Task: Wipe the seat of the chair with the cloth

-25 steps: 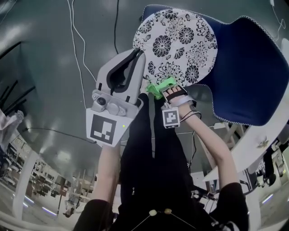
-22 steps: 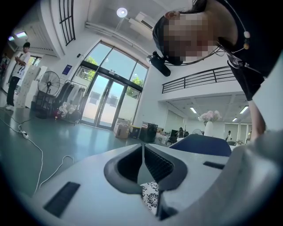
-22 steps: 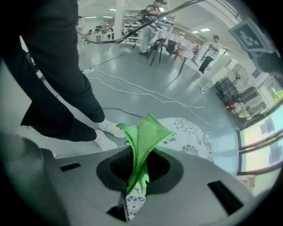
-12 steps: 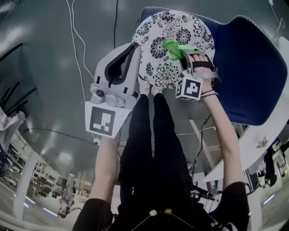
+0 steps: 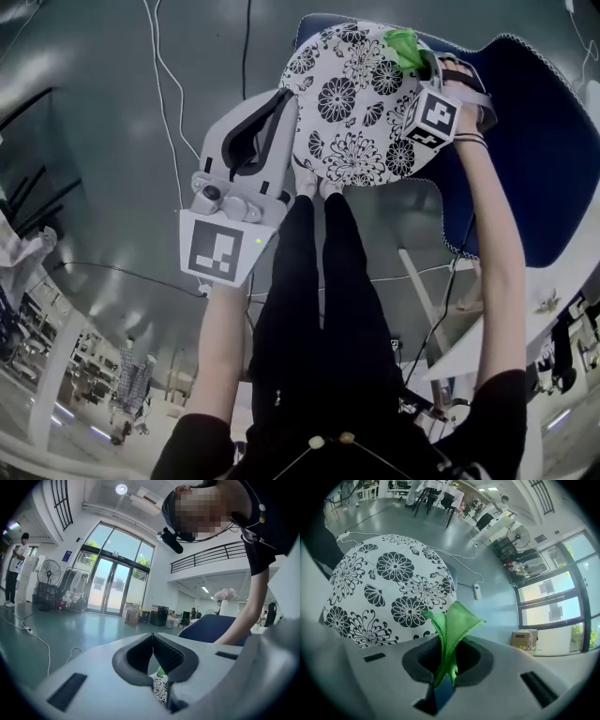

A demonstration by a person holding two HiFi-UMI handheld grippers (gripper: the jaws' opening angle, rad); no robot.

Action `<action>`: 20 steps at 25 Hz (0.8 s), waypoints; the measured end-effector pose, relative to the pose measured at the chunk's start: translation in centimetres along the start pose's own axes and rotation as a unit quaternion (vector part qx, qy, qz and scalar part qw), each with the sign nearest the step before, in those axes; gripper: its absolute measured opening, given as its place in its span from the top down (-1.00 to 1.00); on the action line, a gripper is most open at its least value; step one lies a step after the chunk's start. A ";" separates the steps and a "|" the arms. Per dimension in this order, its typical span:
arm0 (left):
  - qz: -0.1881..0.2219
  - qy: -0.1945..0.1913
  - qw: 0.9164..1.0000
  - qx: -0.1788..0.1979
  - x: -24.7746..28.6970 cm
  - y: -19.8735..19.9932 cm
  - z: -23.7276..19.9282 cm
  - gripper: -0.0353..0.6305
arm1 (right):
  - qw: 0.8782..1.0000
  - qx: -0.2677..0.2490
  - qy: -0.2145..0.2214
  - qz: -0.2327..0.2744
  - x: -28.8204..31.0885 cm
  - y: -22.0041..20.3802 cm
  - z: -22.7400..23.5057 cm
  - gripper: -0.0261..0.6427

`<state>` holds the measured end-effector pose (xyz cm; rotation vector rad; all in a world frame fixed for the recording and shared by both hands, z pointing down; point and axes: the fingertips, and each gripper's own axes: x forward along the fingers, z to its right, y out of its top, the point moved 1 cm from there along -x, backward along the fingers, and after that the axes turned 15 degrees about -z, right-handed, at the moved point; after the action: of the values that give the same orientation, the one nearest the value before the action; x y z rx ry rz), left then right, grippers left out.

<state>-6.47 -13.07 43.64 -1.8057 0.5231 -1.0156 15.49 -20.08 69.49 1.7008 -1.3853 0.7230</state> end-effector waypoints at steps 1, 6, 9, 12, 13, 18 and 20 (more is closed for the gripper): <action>-0.003 -0.001 1.000 0.002 0.0 -0.1 0.0 0.88 | 1.000 -0.003 -0.001 -0.002 0.4 0.0 0.0 0.77; -0.010 -0.001 1.000 0.002 -0.3 -0.7 -0.3 0.88 | 1.000 -0.014 0.008 -0.005 1.1 0.4 -1.1 0.77; -0.012 0.000 1.000 0.001 -0.4 -0.8 -0.3 0.88 | 1.000 -0.026 0.010 0.002 0.6 0.9 -2.4 0.77; -0.010 -0.001 1.000 0.001 -0.3 -0.8 -0.2 0.88 | 0.999 -0.031 0.014 0.010 -0.3 1.1 -4.2 0.77; -0.010 -0.002 1.000 0.000 -0.3 -0.8 -0.2 0.88 | 0.999 -0.033 0.016 0.012 -0.7 1.2 -4.9 0.77; -0.001 -0.005 1.000 -0.001 -0.4 -0.3 -0.1 0.88 | 0.998 -0.048 0.031 0.026 -2.9 1.1 -9.0 0.77; 0.003 -0.006 1.000 -0.002 -0.3 -0.1 0.1 0.88 | 0.997 -0.057 0.041 0.031 -3.8 0.9 -11.0 0.77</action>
<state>-6.57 -12.80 43.58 -1.8115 0.5233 -0.9983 14.33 -8.75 72.15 1.5301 -1.4013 0.7266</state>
